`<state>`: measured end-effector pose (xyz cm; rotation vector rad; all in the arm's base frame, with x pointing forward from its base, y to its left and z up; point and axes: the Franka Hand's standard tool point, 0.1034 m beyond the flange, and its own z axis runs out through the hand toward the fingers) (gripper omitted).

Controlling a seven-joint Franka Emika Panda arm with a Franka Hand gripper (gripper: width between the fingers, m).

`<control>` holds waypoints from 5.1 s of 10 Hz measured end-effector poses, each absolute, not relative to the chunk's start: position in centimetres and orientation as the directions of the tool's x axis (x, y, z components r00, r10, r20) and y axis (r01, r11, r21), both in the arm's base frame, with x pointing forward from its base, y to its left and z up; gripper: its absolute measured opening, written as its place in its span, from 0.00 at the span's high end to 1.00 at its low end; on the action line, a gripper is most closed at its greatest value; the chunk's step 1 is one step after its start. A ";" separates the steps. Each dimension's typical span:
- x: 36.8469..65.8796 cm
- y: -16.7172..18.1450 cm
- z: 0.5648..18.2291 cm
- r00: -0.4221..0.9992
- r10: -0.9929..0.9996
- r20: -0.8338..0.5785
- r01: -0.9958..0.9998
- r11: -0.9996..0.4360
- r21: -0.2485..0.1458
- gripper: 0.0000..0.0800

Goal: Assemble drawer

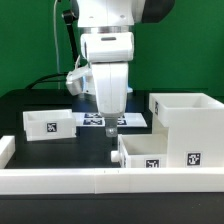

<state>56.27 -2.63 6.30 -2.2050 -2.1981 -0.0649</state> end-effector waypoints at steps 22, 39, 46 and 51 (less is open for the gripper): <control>58.7 2.3 1.4 -0.098 0.932 0.348 0.995 0.101 0.011 0.19; 51.3 -6.5 4.4 0.150 0.962 0.228 0.987 -0.161 0.030 0.19; 49.6 -8.1 5.5 0.617 0.761 0.200 0.780 -0.625 -0.029 0.19; 49.4 -8.1 5.7 0.835 0.519 0.183 0.540 -0.838 -0.084 0.19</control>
Offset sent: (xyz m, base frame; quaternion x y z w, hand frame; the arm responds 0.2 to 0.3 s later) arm 0.0184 0.0211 -0.0261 0.0139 0.2231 0.0040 0.9747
